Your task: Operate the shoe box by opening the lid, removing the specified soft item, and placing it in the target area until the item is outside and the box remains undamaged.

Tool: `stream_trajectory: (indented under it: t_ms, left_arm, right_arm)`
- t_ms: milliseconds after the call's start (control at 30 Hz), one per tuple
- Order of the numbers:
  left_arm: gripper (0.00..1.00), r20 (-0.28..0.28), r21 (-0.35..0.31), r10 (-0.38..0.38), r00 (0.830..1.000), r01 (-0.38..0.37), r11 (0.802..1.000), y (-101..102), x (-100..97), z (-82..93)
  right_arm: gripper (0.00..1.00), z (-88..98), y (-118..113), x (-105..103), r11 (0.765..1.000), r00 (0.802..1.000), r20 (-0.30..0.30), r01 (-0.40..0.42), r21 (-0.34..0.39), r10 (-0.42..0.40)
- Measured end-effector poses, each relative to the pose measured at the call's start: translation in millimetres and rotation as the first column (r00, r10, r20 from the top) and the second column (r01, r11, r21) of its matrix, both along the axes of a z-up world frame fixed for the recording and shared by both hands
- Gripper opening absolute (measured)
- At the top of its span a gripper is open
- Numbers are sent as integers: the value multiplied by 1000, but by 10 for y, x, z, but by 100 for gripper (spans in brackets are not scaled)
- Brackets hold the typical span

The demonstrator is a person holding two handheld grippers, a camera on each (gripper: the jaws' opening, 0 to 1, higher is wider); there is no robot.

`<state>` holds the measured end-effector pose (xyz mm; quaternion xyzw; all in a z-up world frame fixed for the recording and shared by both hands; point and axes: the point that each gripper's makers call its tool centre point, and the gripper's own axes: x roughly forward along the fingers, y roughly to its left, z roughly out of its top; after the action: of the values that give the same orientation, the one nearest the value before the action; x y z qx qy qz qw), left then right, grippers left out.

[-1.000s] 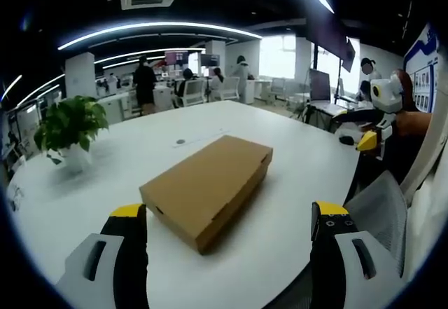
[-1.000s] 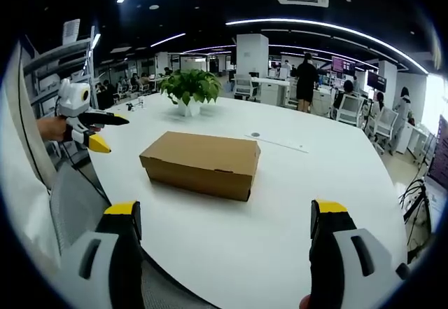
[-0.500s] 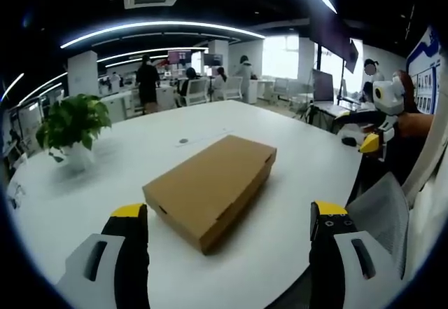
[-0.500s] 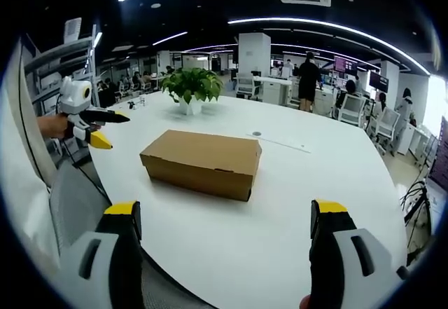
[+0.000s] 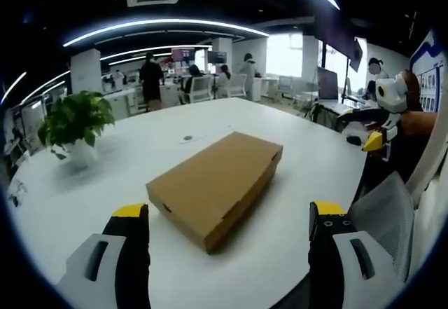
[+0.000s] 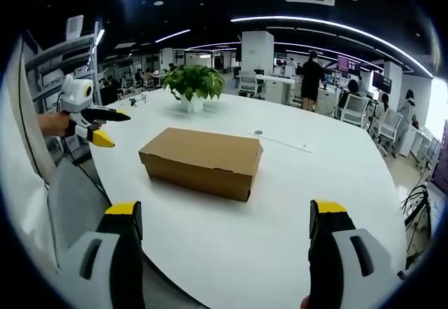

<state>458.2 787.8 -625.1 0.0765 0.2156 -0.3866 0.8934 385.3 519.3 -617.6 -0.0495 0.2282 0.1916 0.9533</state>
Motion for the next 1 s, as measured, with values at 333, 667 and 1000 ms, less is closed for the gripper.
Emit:
stream_trajectory:
  t_ms: [333, 667, 1000]
  left_arm:
    - [97, -11, 4, 5, 1000, -5, 1000, -7, 40, -51]
    - [97, -13, 12, 3, 1000, -3, 1000, -15, 86, -92]
    - [96, -10, 30, 18, 1000, -18, 999, 4, 120, -122]
  right_arm:
    - [95, -43, -46, 51, 1000, 1000, -6, -1, -4, 1]
    - [95, -53, -83, 88, 1000, 1000, -8, -6, -7, 6]
    - [94, -76, -84, 161, 999, 1000, -6, -30, -11, 30]
